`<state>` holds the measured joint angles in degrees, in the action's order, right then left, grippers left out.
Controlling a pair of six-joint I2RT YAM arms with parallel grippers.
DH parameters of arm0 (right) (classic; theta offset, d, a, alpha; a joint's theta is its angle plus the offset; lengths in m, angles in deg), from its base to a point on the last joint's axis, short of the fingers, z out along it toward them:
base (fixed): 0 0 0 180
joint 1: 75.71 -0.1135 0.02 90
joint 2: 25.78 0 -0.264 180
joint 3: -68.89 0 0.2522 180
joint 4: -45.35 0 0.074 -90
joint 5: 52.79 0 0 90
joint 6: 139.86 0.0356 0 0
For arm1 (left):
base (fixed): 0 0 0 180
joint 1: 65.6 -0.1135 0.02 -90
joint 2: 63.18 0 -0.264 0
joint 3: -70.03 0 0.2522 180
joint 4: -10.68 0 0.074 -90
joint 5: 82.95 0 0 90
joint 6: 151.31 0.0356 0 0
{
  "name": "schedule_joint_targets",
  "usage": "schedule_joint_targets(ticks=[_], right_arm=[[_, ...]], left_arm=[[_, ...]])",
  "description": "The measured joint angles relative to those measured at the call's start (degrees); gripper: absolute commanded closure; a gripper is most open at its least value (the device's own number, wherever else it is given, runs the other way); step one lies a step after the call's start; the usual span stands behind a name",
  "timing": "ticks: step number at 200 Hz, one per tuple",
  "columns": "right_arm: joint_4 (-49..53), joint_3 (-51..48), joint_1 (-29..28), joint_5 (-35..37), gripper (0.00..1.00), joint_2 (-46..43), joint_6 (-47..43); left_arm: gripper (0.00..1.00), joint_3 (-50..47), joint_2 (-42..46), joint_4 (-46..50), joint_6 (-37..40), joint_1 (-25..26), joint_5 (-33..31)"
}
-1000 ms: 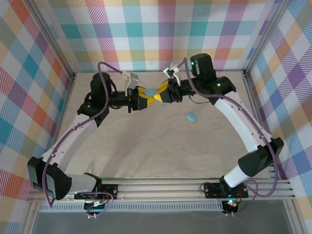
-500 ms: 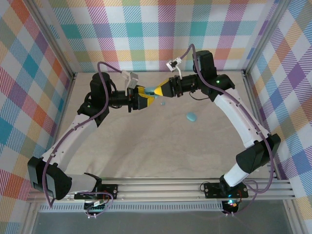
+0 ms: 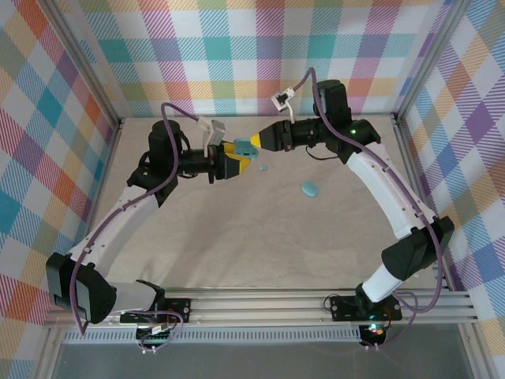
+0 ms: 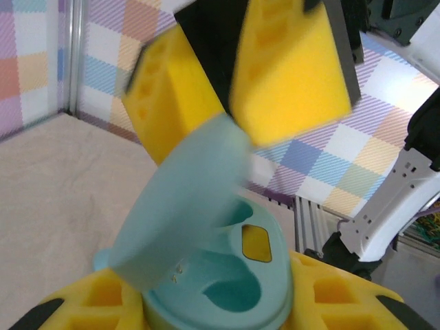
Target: Insert wireless bluetooth earbuds into charging case
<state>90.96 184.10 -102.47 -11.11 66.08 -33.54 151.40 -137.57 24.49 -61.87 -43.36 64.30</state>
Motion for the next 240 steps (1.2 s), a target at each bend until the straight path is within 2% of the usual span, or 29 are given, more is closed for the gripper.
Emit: schedule_joint_targets(ticks=[40, 204, 240], right_arm=[[-0.5, 0.1, 0.9, 4.0, 0.52, 0.6, 1.8], [-2.7, 0.0, 1.4, 5.6, 0.47, 0.6, 5.0], [-0.8, 0.0, 3.5, 9.9, 0.52, 0.6, 5.6]], left_arm=[[0.86, -0.4, 0.0, 0.0, 0.0, 0.1, 0.5], [0.87, -0.7, 0.0, 1.4, 0.2, -0.3, -5.5], [0.87, -1.7, 0.2, 1.3, 0.2, -0.5, -7.0]])
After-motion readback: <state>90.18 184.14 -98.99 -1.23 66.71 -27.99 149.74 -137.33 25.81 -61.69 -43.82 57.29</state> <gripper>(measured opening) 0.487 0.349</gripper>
